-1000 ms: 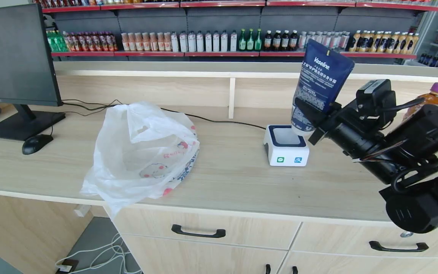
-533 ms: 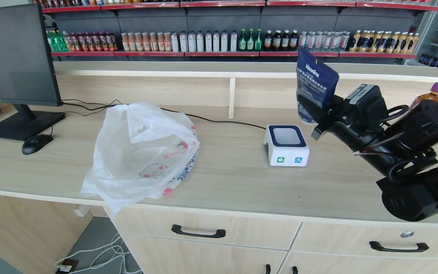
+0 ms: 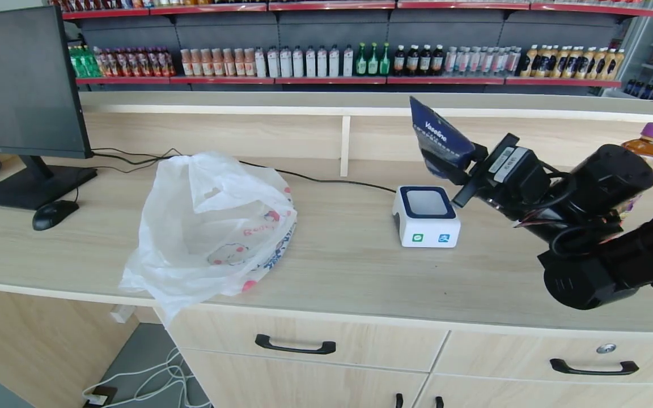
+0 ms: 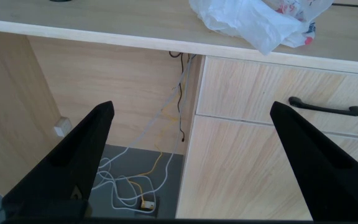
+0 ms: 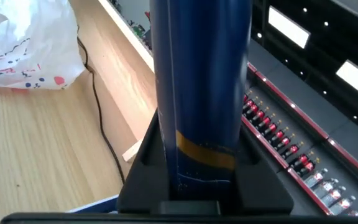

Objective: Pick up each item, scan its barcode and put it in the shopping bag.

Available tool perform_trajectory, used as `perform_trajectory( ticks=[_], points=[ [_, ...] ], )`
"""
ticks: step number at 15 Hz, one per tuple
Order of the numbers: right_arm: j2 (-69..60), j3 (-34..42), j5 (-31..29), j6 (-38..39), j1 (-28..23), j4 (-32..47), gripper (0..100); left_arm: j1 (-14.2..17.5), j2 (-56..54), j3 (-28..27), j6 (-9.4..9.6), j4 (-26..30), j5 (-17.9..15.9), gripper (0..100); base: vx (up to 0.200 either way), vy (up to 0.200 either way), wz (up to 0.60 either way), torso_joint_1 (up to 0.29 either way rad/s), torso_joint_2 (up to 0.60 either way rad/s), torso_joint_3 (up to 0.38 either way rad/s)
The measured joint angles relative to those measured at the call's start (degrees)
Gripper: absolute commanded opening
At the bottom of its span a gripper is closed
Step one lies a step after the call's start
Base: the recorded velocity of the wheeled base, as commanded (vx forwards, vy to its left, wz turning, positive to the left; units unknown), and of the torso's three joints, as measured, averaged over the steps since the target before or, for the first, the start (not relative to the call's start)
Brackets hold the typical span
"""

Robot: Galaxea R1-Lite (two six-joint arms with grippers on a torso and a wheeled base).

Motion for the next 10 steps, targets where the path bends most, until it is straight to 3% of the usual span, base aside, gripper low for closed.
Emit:
perform_trajectory(
  ticks=[10],
  points=[
    [2.5, 2.8, 8.2, -3.3, -5.0, 0.0, 0, 0.0, 0.0, 0.0, 0.00, 0.0, 0.0, 100, 0.000, 0.000, 0.00, 0.000, 0.00, 0.000]
  ],
)
